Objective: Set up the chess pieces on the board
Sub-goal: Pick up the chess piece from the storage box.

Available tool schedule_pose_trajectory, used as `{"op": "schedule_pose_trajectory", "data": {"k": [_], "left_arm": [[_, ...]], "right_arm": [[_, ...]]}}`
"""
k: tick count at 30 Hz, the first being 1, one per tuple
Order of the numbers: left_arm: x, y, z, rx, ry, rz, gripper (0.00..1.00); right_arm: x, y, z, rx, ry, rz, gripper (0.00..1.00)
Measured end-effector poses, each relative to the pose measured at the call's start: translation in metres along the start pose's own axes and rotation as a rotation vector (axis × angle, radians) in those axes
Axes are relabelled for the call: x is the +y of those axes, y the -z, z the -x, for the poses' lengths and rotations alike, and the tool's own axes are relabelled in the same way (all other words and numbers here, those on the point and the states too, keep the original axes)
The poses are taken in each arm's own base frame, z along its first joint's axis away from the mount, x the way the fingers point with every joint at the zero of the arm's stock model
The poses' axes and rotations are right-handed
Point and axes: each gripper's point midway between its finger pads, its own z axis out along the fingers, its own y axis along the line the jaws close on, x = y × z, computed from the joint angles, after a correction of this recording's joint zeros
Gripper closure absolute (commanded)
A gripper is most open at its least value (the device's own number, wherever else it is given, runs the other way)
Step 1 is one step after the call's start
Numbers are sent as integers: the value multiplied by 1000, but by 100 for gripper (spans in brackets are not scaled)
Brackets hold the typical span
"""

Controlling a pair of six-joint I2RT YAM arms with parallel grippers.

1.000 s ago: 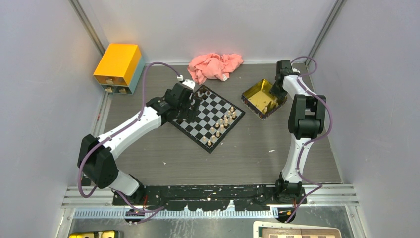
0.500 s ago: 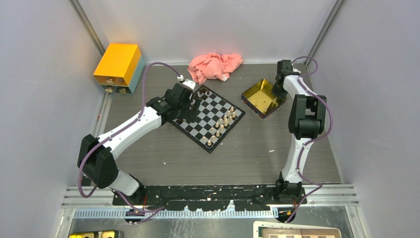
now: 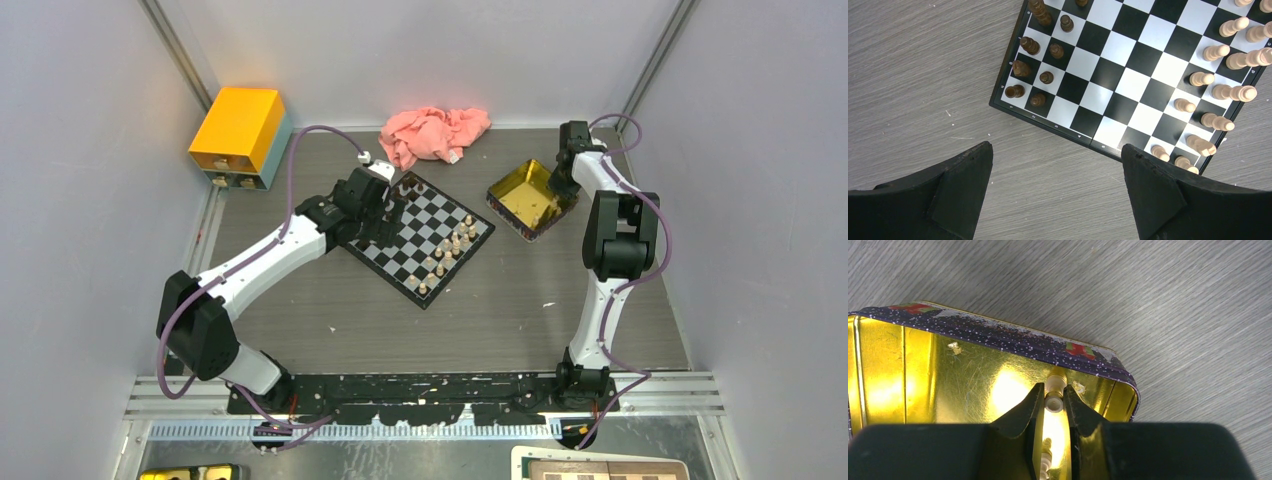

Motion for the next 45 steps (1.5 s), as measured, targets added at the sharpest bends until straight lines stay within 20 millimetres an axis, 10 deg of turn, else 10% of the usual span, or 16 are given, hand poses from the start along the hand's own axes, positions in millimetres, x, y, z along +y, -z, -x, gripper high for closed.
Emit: {"op": "schedule_pose_trajectory", "data": {"k": [45], "left_arm": [[2,7,2,-18,10,-4,0]], "right_arm": [[9,8,0,12,-92,90,99]]}}
